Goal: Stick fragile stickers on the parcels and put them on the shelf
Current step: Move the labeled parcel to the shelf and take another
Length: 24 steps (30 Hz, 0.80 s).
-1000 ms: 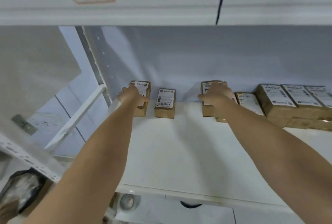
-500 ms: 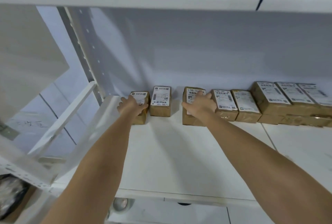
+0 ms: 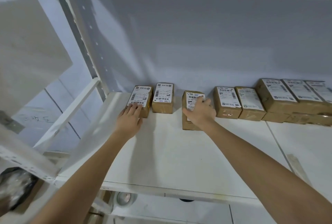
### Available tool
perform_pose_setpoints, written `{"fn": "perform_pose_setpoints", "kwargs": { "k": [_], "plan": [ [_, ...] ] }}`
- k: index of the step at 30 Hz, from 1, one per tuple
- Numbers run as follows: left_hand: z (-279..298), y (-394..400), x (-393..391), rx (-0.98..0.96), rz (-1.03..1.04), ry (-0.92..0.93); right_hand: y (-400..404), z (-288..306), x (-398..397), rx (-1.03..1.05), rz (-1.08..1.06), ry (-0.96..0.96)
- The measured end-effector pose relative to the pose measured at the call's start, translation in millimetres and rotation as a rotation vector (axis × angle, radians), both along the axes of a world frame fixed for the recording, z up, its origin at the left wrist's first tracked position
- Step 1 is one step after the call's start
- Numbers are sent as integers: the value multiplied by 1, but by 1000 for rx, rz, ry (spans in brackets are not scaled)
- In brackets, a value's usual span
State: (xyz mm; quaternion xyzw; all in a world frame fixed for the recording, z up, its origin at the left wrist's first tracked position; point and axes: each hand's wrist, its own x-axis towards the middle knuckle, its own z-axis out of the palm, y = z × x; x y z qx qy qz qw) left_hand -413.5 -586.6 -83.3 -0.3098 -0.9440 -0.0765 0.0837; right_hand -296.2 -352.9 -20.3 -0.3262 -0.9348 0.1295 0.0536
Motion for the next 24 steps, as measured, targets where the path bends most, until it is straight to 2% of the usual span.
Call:
{"fn": "perform_pose_setpoints", "kwargs": {
  "k": [7, 13, 16, 19, 24],
  "plan": [
    [13, 30, -22, -104, 47, -54, 13, -4, 6, -33, -70, -29],
    [21, 41, -23, -112, 49, -54, 17, -7, 13, -20, -91, -30],
    [34, 54, -9, 53, 74, 19, 14, -5, 15, -18, -93, -28],
    [57, 90, 30, 267, -88, 57, 9, 0, 18, -21, -79, 17],
    [71, 156, 99, 415, -68, -512, 11, 8, 44, 48, -108, 123]
  ]
}}
